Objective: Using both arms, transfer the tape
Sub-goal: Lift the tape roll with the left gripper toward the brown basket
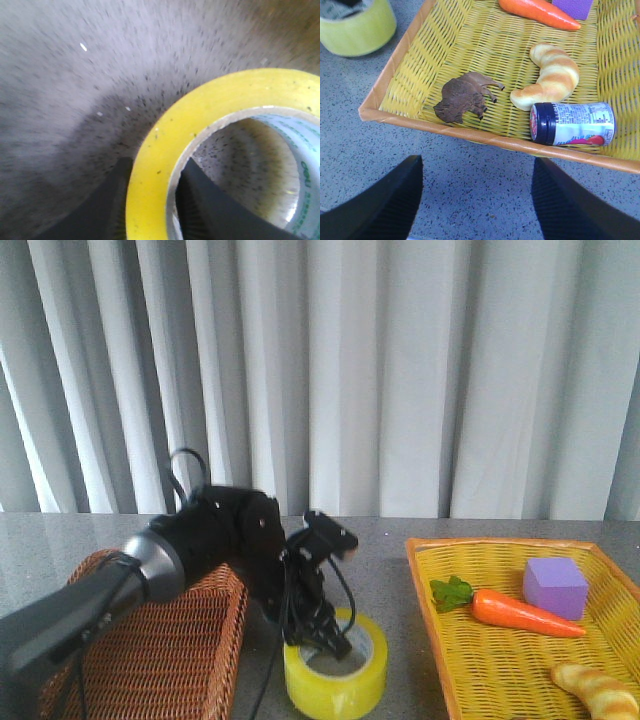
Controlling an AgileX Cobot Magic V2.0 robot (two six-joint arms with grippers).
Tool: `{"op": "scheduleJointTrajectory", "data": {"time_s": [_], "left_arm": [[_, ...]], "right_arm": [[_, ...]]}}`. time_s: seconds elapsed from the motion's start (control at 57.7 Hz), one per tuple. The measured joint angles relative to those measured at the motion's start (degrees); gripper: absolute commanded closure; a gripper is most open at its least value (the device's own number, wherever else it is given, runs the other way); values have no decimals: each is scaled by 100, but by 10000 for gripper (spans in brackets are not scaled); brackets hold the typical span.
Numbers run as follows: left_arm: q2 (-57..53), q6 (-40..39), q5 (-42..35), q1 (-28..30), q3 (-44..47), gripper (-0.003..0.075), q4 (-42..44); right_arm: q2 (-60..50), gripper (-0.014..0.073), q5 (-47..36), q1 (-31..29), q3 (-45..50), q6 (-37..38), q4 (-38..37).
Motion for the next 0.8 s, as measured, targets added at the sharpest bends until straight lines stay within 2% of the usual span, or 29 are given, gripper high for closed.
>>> {"op": "scheduleJointTrajectory", "data": {"time_s": [0.381, 0.537, 0.797], "left_arm": [[-1099, -5, 730, 230, -395, 626, 114], [-1354, -96, 1026, 648, -395, 626, 125], [-1606, -347, 1048, 1415, -395, 626, 125]], "right_arm": [[0, 138, 0, 0, 0, 0, 0], [0, 138, 0, 0, 0, 0, 0], [0, 138, 0, 0, 0, 0, 0]]}}
